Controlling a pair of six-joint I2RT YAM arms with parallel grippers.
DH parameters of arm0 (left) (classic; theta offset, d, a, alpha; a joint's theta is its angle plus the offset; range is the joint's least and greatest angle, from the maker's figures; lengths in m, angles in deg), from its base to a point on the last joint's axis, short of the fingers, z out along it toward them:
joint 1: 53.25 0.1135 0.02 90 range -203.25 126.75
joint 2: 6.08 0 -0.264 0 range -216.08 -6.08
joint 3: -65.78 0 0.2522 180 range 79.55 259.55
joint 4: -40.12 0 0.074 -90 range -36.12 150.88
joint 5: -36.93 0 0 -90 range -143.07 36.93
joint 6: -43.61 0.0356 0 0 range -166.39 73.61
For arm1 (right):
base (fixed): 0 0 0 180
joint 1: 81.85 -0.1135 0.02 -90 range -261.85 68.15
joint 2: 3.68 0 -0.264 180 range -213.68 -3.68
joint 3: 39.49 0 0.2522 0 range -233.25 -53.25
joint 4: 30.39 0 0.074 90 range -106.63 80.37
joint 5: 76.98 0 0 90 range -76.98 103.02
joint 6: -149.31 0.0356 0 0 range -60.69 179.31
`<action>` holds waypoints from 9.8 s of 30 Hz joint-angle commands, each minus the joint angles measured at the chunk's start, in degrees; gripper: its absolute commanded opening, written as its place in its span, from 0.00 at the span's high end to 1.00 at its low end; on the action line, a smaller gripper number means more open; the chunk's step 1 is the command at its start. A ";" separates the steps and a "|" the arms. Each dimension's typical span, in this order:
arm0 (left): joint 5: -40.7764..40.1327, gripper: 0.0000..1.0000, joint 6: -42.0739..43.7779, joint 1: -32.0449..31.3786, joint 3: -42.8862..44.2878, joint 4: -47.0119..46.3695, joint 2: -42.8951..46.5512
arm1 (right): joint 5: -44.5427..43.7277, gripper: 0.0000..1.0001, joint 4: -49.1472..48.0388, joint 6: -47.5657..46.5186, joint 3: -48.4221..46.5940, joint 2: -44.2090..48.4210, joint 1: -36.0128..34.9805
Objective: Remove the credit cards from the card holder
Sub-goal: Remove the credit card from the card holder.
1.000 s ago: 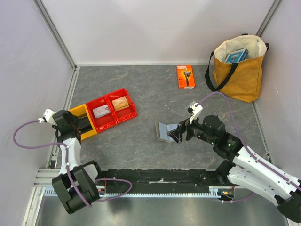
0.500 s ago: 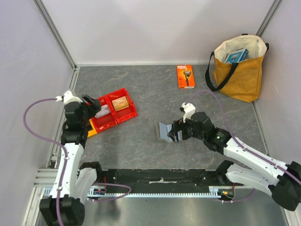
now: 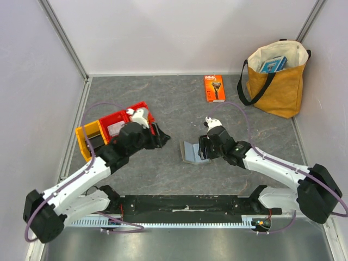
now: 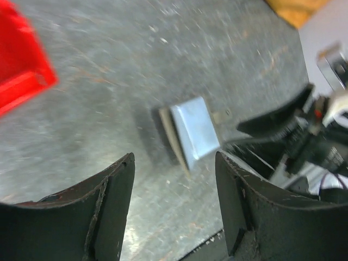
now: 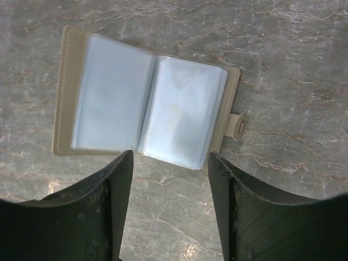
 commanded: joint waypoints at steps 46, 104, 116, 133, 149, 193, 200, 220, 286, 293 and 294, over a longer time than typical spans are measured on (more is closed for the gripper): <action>-0.83 0.89 -8.41 -15.91 2.43 -12.63 -40.43 | 8.54 0.66 -10.47 4.87 -1.51 -15.93 7.45; 3.65 0.82 -14.56 -16.08 9.46 -20.18 -33.91 | 17.42 0.53 -12.40 0.56 -1.78 -12.85 14.30; 5.05 0.82 -17.20 -13.71 6.13 -23.96 -42.53 | 19.53 0.69 -15.83 1.18 2.53 -15.05 15.71; 8.48 0.82 -23.61 -11.78 -1.34 -35.02 -47.99 | 22.52 0.81 -16.27 1.09 3.32 -16.37 15.71; 9.37 0.67 -27.57 -11.69 -8.03 -50.77 -46.05 | 24.10 0.84 -16.36 0.47 3.15 -17.42 15.71; 6.64 0.98 -28.45 -11.25 -12.51 -49.19 -43.42 | 20.32 1.00 -14.69 0.12 3.15 -19.44 15.71; 7.34 0.98 -28.45 -11.16 -11.98 -48.92 -44.21 | 24.89 0.92 -16.01 0.38 2.71 -15.32 15.62; 7.61 0.98 -27.92 -11.16 -10.66 -47.96 -44.73 | 30.09 0.89 -21.37 2.67 2.97 -21.46 15.18; 10.33 0.68 -23.79 -9.76 -4.69 -40.67 -36.73 | 24.45 0.95 -19.96 1.97 3.23 -19.18 15.27; 10.95 0.65 -23.88 -9.76 -3.80 -40.40 -41.39 | 24.28 0.96 -19.87 1.88 4.38 -19.44 15.27; 10.43 0.65 -24.05 -9.76 -4.24 -40.40 -41.66 | 24.28 0.97 -19.87 1.70 4.46 -19.44 15.27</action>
